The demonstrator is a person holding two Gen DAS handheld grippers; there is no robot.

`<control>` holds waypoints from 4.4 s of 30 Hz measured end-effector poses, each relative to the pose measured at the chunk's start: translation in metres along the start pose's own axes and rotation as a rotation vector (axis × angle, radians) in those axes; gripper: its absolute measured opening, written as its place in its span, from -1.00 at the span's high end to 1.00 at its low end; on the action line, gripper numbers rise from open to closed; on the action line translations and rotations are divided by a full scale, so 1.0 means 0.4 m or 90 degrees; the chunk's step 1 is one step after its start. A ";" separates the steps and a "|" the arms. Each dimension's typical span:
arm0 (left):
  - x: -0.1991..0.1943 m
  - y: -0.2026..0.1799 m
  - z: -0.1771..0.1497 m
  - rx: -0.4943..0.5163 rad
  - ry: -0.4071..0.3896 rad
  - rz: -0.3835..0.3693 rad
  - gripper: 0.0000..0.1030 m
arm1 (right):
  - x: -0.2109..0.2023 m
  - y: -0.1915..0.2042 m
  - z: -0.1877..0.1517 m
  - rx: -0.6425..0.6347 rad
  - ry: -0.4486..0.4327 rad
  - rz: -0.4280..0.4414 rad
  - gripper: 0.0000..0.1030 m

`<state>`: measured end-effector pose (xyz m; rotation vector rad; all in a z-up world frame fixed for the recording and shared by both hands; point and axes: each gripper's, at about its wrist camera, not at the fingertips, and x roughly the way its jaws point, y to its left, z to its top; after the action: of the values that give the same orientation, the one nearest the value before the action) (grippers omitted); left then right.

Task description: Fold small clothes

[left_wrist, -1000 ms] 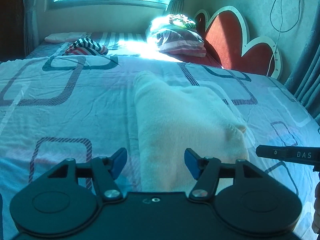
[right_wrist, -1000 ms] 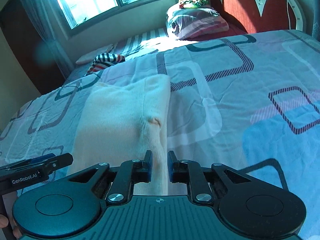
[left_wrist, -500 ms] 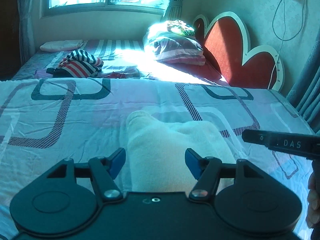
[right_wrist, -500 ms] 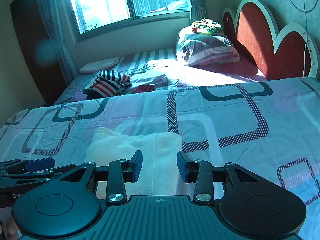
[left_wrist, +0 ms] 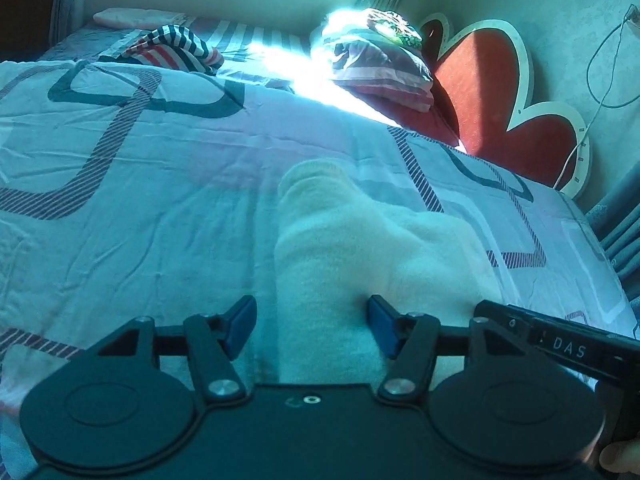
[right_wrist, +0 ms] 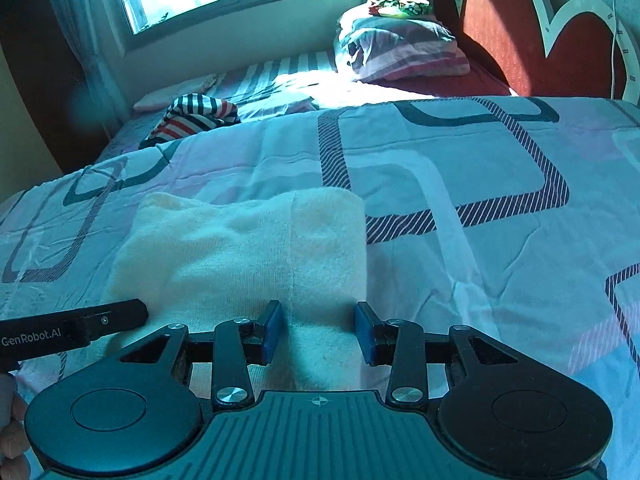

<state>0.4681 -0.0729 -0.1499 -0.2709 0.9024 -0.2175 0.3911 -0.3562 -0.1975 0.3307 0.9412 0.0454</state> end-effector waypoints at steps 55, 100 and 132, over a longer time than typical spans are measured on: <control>-0.034 0.032 -0.048 -0.047 -0.015 0.020 -0.32 | -0.055 -0.045 -0.074 0.034 -0.002 -0.025 -0.14; -0.086 0.019 -0.097 -0.019 0.019 -0.047 -0.61 | -0.162 -0.005 -0.132 0.077 0.026 -0.032 -0.32; -0.043 0.004 -0.046 -0.029 0.029 -0.120 0.34 | -0.042 -0.048 -0.048 0.157 0.013 0.188 0.41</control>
<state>0.4434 -0.0690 -0.1486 -0.3960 0.9281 -0.3791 0.3637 -0.3726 -0.2006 0.6980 0.9136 0.2048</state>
